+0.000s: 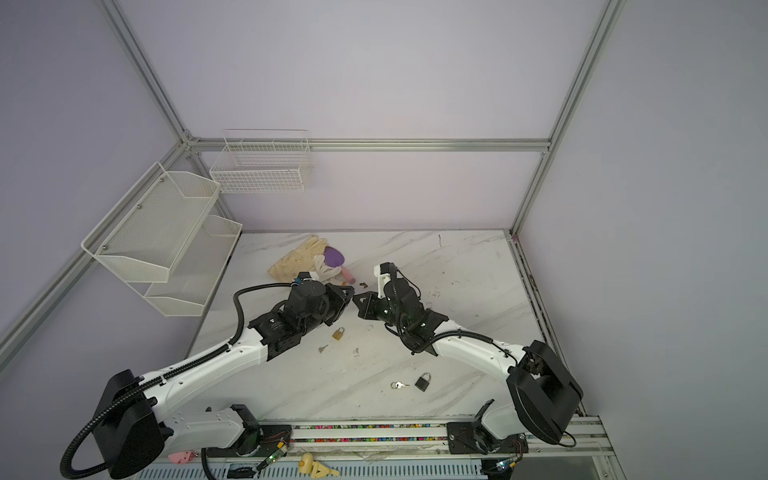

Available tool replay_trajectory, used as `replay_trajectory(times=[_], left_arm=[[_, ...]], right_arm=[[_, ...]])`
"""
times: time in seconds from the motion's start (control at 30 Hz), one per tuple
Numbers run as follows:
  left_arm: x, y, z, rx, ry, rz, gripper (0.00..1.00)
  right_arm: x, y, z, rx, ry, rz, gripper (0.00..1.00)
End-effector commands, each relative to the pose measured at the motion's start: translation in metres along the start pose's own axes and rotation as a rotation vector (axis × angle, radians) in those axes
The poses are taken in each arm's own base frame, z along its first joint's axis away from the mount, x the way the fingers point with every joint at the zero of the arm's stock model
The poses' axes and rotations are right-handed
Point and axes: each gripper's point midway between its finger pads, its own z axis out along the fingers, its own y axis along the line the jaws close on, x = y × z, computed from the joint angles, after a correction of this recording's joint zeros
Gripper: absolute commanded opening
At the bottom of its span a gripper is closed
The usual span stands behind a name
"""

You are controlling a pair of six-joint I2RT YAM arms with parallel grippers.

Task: Unlock with the key

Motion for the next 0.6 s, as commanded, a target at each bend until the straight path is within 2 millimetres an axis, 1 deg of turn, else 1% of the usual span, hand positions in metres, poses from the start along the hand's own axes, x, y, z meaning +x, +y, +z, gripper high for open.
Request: replay_trajectory(times=[0.0,0.03,0.1,0.17,0.23,0.3,0.37,0.47,0.57], left_arm=[[0.038,-0.036,-0.018,0.138,0.186,0.011,0.00],[0.038,-0.032,-0.018,0.130,0.182,0.014,0.00],[0.037,-0.026,-0.018,0.113,0.171,0.015,0.00],[0.033,-0.021,-0.018,0.104,0.149,0.019,0.00],[0.028,-0.021,-0.020,0.099,0.121,0.029,0.00],[0.022,-0.022,-0.022,0.098,0.095,0.041,0.00],[0.016,-0.027,-0.025,0.104,0.070,0.059,0.00],[0.005,-0.035,-0.028,0.099,0.026,0.098,0.00],[-0.002,-0.039,-0.030,0.090,-0.003,0.137,0.00]], right_arm=[[-0.037,0.073,-0.021,-0.292,-0.107,0.132,0.00],[-0.039,0.074,-0.021,-0.294,-0.108,0.165,0.00],[-0.043,0.080,-0.030,-0.316,-0.115,0.222,0.00],[-0.040,0.078,-0.031,-0.317,-0.097,0.279,0.00],[-0.038,0.075,-0.031,-0.313,-0.095,0.302,0.00],[-0.038,0.073,-0.029,-0.282,-0.092,0.266,0.00],[-0.039,0.062,-0.028,-0.193,-0.104,0.207,0.00],[-0.040,0.048,-0.030,-0.108,-0.126,0.130,0.00],[-0.038,0.035,-0.030,-0.030,-0.125,0.064,0.00]])
